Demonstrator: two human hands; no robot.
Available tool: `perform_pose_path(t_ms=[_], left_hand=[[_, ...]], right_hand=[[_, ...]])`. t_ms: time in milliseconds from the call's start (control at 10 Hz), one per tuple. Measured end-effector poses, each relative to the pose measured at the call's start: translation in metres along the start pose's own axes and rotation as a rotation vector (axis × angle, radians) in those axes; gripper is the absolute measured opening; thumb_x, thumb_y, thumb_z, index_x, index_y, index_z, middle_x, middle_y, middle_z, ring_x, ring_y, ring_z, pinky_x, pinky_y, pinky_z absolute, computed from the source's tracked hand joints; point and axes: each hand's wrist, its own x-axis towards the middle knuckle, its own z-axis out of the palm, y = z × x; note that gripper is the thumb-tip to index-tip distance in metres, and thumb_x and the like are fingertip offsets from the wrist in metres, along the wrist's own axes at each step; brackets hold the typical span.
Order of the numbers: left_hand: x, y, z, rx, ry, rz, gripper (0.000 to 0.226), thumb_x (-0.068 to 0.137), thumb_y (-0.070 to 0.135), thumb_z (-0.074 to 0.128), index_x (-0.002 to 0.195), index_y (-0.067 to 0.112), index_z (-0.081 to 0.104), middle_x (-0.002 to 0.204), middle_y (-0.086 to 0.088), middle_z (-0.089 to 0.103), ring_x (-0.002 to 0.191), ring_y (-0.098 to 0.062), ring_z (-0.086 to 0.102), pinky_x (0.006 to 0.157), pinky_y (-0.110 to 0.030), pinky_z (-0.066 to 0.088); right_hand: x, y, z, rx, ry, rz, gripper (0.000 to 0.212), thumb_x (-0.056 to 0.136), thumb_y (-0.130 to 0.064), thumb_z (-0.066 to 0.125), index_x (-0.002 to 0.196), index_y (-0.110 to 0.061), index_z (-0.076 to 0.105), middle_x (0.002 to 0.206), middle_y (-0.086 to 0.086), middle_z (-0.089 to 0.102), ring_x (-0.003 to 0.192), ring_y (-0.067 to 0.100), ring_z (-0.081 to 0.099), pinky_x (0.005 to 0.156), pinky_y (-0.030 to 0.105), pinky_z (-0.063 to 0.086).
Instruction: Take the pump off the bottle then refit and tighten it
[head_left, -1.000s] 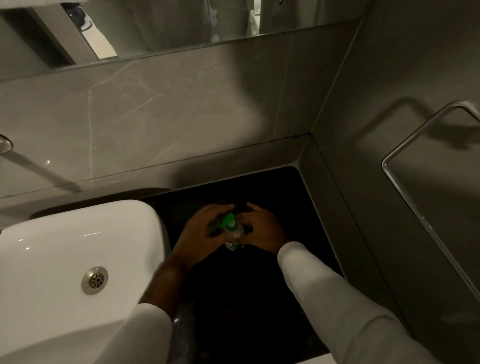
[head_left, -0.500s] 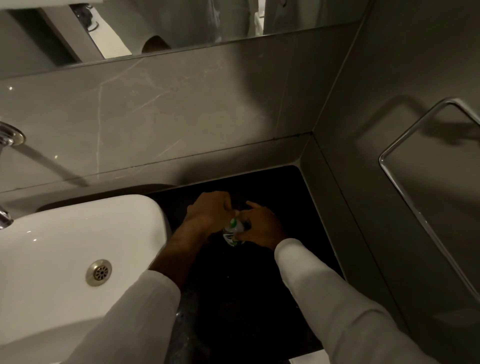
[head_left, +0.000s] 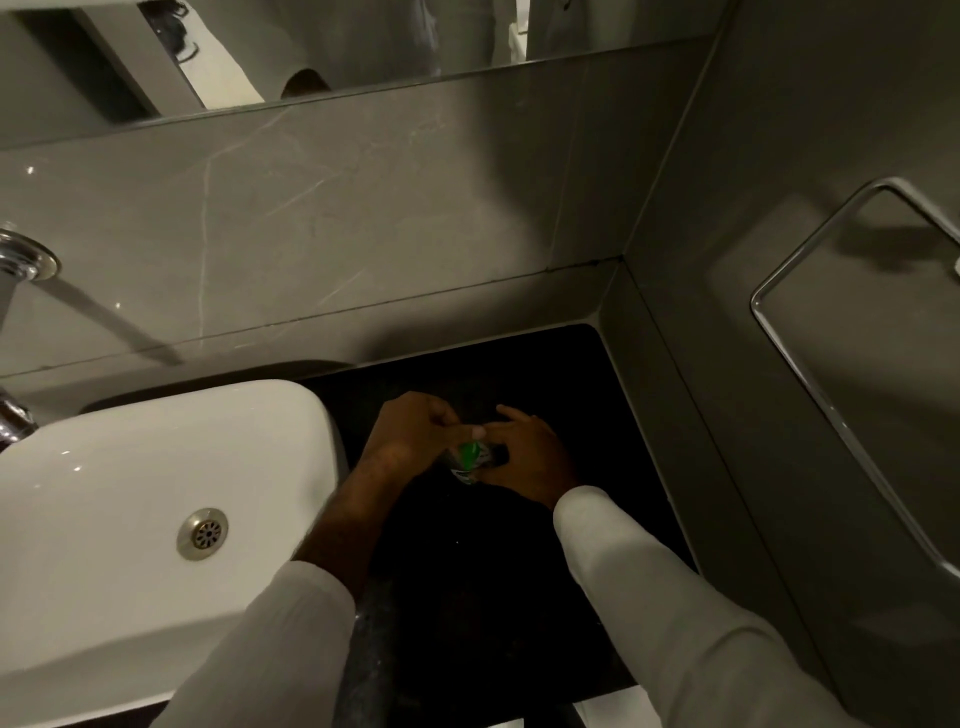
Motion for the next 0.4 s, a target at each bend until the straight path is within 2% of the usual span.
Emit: perform_pose_path(t_ms=[100, 200, 300, 400], left_hand=[[-0.007, -0.005, 0.006, -0.073, 0.03, 0.031, 0.025, 0.073, 0.053, 0.085, 0.06, 0.034, 0.076, 0.06, 0.025, 0.071, 0.062, 0.012, 0.067, 0.058, -0.002, 0.046], [-0.012, -0.007, 0.009, -0.102, 0.014, 0.066, 0.021, 0.074, 0.057, 0.083, 0.058, 0.045, 0.075, 0.066, 0.029, 0.073, 0.065, 0.012, 0.068, 0.058, 0.0, 0.045], [-0.022, -0.003, 0.006, -0.111, 0.037, 0.04, 0.021, 0.071, 0.074, 0.072, 0.063, 0.054, 0.074, 0.071, 0.024, 0.075, 0.067, 0.005, 0.071, 0.058, -0.006, 0.05], [-0.024, -0.007, 0.006, -0.151, 0.097, 0.034, 0.041, 0.069, 0.083, 0.06, 0.076, 0.046, 0.077, 0.075, 0.016, 0.078, 0.072, 0.001, 0.073, 0.074, -0.022, 0.059]], right_hand=[[-0.005, 0.003, 0.002, 0.015, 0.033, 0.04, 0.05, 0.071, -0.042, 0.081, 0.12, -0.032, 0.07, 0.138, -0.008, 0.06, 0.144, 0.014, 0.034, 0.117, 0.05, 0.026], [-0.011, -0.001, 0.006, 0.005, 0.04, 0.038, 0.049, 0.075, -0.042, 0.079, 0.121, -0.029, 0.069, 0.136, -0.007, 0.062, 0.143, 0.014, 0.036, 0.116, 0.049, 0.03], [-0.012, -0.012, 0.002, -0.054, 0.022, 0.018, 0.055, 0.078, -0.045, 0.077, 0.128, -0.025, 0.064, 0.138, -0.003, 0.06, 0.144, 0.019, 0.035, 0.115, 0.048, 0.032], [-0.015, -0.021, -0.009, -0.139, -0.072, 0.045, 0.076, 0.076, -0.048, 0.078, 0.143, -0.023, 0.05, 0.149, 0.0, 0.05, 0.147, 0.022, 0.028, 0.117, 0.05, 0.028]])
